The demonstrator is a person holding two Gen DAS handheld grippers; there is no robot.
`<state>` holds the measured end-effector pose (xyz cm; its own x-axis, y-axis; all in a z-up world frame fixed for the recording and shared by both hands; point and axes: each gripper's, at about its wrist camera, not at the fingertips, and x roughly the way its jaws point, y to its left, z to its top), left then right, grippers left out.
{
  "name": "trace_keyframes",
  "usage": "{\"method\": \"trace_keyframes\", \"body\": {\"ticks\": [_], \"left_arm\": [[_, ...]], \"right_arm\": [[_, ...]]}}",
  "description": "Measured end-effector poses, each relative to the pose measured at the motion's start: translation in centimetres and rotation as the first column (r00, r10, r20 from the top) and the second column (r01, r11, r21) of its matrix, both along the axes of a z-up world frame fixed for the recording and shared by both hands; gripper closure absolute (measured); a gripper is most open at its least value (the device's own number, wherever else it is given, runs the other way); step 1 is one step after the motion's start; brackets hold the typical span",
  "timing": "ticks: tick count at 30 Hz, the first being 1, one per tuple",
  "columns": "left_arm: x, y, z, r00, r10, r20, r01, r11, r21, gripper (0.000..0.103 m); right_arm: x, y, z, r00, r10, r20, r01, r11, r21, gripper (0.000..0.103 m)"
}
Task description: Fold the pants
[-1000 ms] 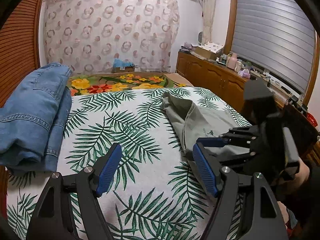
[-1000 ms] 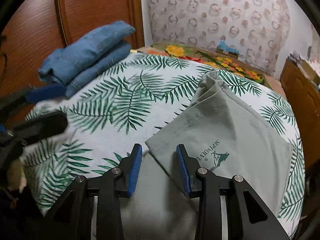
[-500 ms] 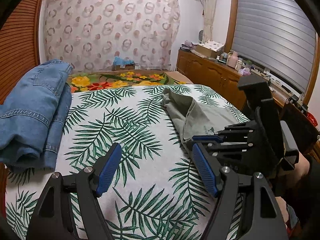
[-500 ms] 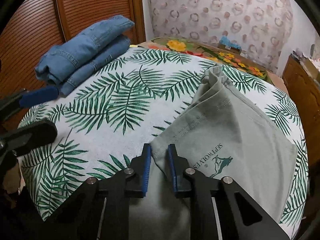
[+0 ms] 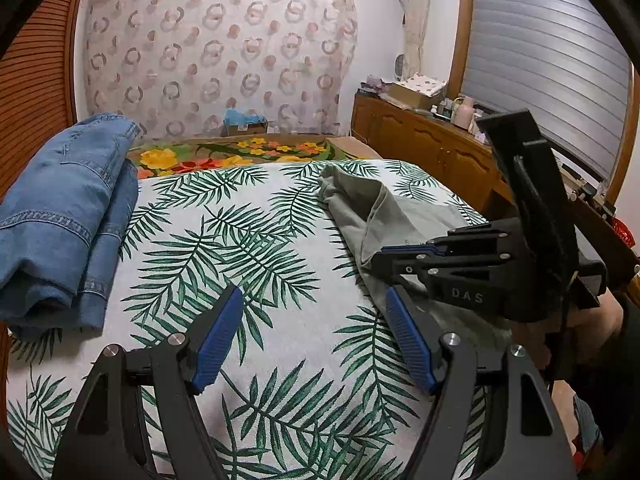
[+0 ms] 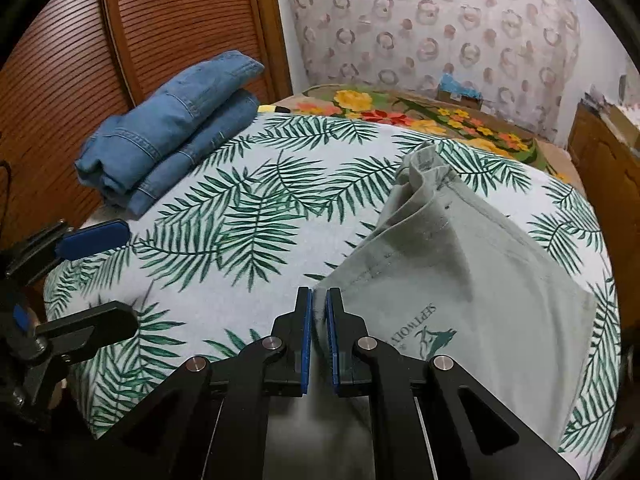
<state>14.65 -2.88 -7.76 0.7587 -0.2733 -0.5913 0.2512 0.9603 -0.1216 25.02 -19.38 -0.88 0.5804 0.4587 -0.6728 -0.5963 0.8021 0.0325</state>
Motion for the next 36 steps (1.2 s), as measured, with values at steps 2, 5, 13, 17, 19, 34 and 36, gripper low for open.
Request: {"method": "trace_keyframes", "body": {"ticks": [2, 5, 13, 17, 19, 34, 36], "left_arm": [[0.0, 0.0, 0.0, 1.000, 0.001, 0.001, -0.001, 1.000, 0.001, 0.028], [0.0, -0.1, 0.0, 1.000, -0.001, -0.001, 0.001, 1.000, 0.003, 0.028], [-0.1, -0.5, 0.0, 1.000, -0.010, -0.006, 0.010, 1.000, 0.007, 0.028], [0.0, -0.9, 0.0, 1.000, -0.019, -0.009, 0.019, 1.000, 0.011, 0.028], [0.1, -1.2, -0.1, 1.000, -0.024, -0.013, 0.024, 1.000, 0.013, 0.028], [0.4, -2.0, -0.9, 0.999, -0.041, -0.036, 0.041, 0.999, 0.023, 0.028], [0.4, -2.1, -0.9, 0.998, -0.042, -0.037, 0.043, 0.999, 0.024, 0.028]], "right_arm": [[-0.1, 0.0, 0.1, 1.000, -0.008, 0.012, 0.008, 1.000, 0.000, 0.100], [-0.4, -0.5, 0.6, 0.999, -0.012, 0.029, 0.012, 1.000, 0.017, 0.100], [-0.7, -2.2, 2.2, 0.994, -0.053, 0.093, 0.048, 0.998, 0.049, 0.100], [-0.6, -3.5, 2.8, 0.989, -0.090, 0.120, 0.084, 0.995, 0.049, 0.100], [-0.3, -4.2, 3.0, 0.985, -0.111, 0.129, 0.106, 0.993, 0.045, 0.100], [2.4, -6.1, 3.3, 0.956, -0.237, 0.175, 0.240, 0.971, 0.003, 0.100], [2.5, -5.9, 3.5, 0.952, -0.245, 0.186, 0.250, 0.968, -0.002, 0.100]]}}
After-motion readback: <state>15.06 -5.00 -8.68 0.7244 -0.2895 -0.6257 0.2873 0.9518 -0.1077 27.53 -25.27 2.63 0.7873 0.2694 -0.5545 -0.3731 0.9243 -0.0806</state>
